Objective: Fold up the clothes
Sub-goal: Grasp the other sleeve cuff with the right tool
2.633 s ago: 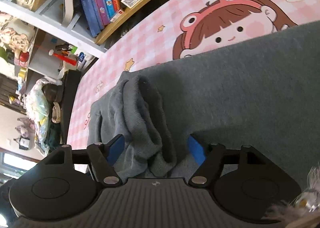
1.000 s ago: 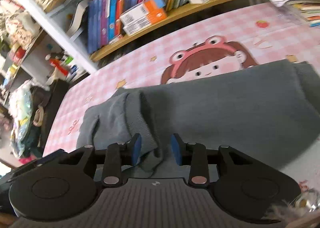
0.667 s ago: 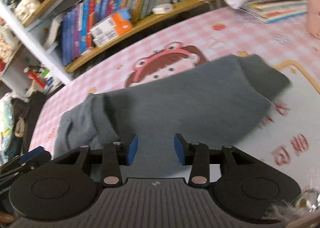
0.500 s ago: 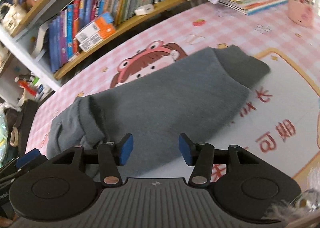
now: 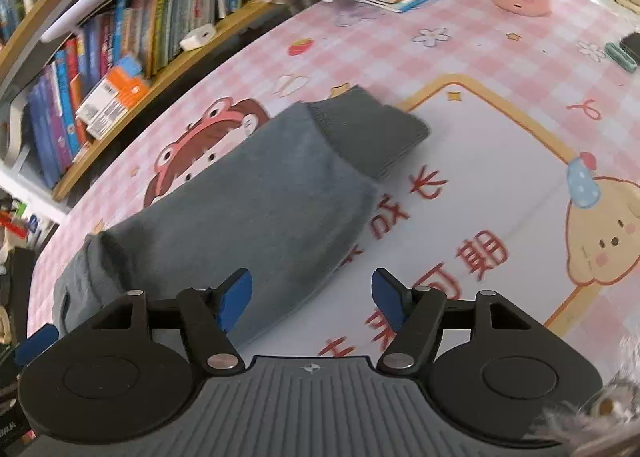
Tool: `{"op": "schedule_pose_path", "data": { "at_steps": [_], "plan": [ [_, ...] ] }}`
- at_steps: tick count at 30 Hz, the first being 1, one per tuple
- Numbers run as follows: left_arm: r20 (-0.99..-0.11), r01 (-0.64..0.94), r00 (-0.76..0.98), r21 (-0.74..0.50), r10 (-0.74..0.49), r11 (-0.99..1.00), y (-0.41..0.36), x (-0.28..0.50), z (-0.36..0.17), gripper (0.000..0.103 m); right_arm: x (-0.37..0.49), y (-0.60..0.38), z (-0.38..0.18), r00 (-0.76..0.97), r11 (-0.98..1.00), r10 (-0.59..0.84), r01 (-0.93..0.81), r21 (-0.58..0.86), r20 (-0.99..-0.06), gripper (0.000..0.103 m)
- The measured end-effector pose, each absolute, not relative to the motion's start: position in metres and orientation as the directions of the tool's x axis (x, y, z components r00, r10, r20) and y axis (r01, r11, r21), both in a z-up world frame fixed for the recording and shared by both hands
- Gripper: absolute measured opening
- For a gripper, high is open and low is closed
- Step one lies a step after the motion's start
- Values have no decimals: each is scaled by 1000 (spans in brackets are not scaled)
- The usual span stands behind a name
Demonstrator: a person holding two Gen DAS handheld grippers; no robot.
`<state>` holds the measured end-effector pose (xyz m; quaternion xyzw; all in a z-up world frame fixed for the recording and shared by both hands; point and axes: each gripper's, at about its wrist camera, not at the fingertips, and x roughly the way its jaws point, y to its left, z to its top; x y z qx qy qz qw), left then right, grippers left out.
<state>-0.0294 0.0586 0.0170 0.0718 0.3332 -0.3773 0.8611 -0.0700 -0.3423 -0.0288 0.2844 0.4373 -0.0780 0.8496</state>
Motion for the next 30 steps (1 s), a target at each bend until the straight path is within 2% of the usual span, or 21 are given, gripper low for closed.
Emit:
{"op": "schedule_pose_path", "data": {
  "at_steps": [13, 18, 26, 27, 28, 30],
  "plan": [
    [-670, 687, 507, -67, -542, 724, 12, -41, 15, 76, -45, -396, -43, 604, 770, 190, 398, 499, -774, 64],
    [-687, 665, 516, -55, -512, 745, -1, -46, 13, 76, -31, -412, -46, 619, 751, 208, 396, 529, -757, 61],
    [-709, 635, 526, -40, -470, 771, -17, -53, 9, 76, -6, -409, -45, 602, 839, 240, 267, 475, -762, 49],
    [-711, 632, 527, -38, -465, 774, -19, -54, 9, 76, -3, -406, -45, 596, 858, 236, 243, 453, -767, 46],
    [-711, 630, 530, -36, -463, 776, -20, -55, 9, 76, -1, -404, -45, 591, 875, 228, 225, 430, -773, 36],
    [-708, 625, 536, -32, -459, 780, -24, -57, 9, 76, 2, -402, -46, 586, 894, 220, 199, 401, -780, 28]
  ]
}}
